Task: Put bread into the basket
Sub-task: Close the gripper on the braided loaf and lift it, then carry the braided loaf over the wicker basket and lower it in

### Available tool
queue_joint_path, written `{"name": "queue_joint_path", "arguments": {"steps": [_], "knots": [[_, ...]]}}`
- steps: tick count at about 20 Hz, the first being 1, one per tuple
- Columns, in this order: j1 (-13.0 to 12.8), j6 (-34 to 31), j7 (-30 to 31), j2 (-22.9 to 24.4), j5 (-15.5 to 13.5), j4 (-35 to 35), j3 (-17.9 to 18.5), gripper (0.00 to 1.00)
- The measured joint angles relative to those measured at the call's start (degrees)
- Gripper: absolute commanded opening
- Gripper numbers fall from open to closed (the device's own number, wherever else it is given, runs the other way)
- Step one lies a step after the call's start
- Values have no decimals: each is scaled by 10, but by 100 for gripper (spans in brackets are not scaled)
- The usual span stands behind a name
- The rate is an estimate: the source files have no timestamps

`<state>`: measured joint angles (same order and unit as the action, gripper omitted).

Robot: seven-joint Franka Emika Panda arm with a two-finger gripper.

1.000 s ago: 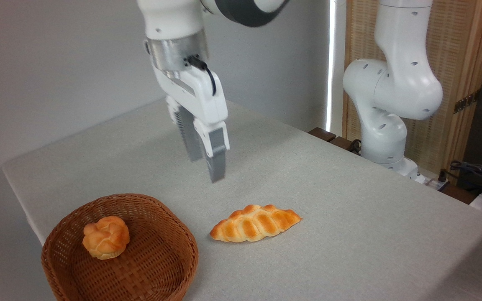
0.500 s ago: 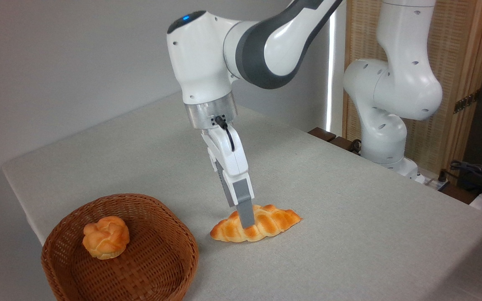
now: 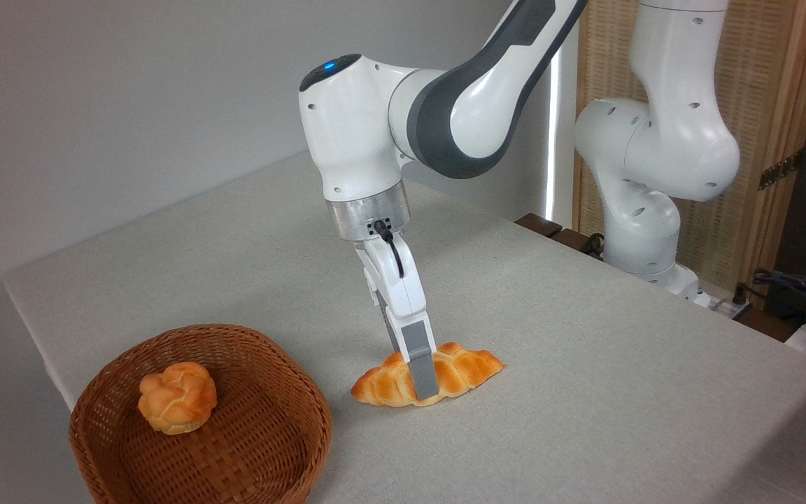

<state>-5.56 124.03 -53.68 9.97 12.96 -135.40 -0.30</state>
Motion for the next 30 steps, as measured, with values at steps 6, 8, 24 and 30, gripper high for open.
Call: {"name": "queue_joint_path", "arguments": {"steps": [6,8,24,30], "knots": [[0,1,0,0,0,-1,0,38],[0,2,0,0,1,-1,0,38],[0,-147,54,5,-73,183,9,45],[0,-137,176,-190,-117,422,22,50]]}}
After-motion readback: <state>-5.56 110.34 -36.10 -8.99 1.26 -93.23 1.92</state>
